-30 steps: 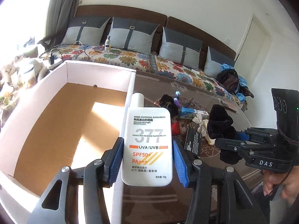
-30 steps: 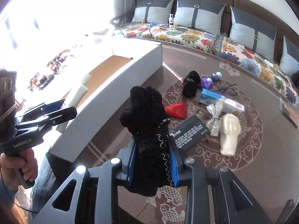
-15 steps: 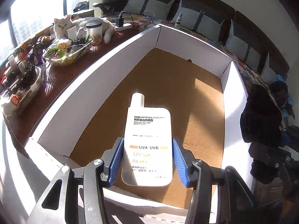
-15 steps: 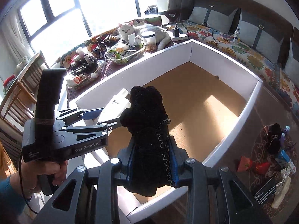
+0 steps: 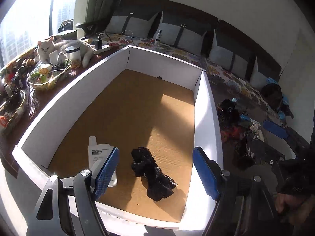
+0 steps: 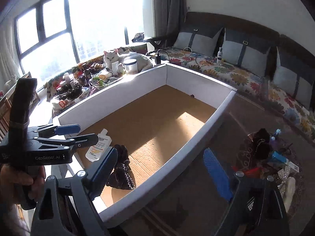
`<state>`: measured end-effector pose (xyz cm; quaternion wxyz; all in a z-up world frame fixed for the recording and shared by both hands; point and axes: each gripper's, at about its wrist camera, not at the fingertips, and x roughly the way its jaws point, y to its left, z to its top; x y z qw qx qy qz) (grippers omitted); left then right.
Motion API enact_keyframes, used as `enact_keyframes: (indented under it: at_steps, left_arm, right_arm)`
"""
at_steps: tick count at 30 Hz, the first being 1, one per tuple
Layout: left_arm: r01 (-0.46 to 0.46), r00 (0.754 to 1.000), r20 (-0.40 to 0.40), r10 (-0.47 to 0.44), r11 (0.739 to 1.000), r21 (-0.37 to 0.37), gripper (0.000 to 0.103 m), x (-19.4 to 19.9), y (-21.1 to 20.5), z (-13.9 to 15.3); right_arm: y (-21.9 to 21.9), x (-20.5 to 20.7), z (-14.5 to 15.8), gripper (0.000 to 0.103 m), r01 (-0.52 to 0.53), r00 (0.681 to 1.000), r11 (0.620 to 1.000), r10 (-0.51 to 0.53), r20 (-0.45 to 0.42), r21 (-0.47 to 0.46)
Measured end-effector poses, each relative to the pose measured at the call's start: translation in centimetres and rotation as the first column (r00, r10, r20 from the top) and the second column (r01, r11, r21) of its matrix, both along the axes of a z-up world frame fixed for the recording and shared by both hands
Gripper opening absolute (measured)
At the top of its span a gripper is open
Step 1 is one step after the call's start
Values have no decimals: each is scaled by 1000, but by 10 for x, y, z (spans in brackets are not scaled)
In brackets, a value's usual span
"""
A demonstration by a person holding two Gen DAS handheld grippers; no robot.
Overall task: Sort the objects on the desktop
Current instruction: 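Release both items in the bin and bring both grippers back over the table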
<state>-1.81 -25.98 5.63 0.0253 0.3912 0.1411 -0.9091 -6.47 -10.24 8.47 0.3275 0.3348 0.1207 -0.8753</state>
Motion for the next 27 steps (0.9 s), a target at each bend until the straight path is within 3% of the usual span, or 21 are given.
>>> enact_keyframes:
  at_steps: [3, 7, 9, 12, 17, 24, 27]
  left_arm:
    - [141, 989, -54, -141, 990, -1, 76, 4, 61, 19]
    - [327, 942, -83, -327, 945, -4, 81, 12, 147, 26]
    - [396, 917, -62, -395, 918, 6, 89, 13, 187, 14]
    - [446, 895, 26, -446, 895, 3, 89, 6, 237, -25]
    - [454, 883, 159, -442, 890, -50, 89, -16, 276, -84]
    - [388, 907, 196, -373, 920, -48, 89, -32, 273, -110]
    - [379, 914, 191, -358, 922, -85, 89, -37, 272, -114]
  right_arm:
    - [59, -3, -12, 93, 108, 993, 994, -107, -53, 20]
    - [151, -9, -49, 95, 291, 956, 953, -289, -40, 81]
    - [198, -14, -73, 95, 377, 924, 917, -382, 12, 126]
    - [259, -15, -99, 95, 470, 873, 866, -484, 54, 171]
    - [316, -8, -119, 95, 519, 835, 832, -543, 91, 197]
    - [319, -9, -134, 95, 486, 849, 851, -514, 120, 199]
    - [312, -15, -143, 95, 470, 856, 859, -500, 133, 204]
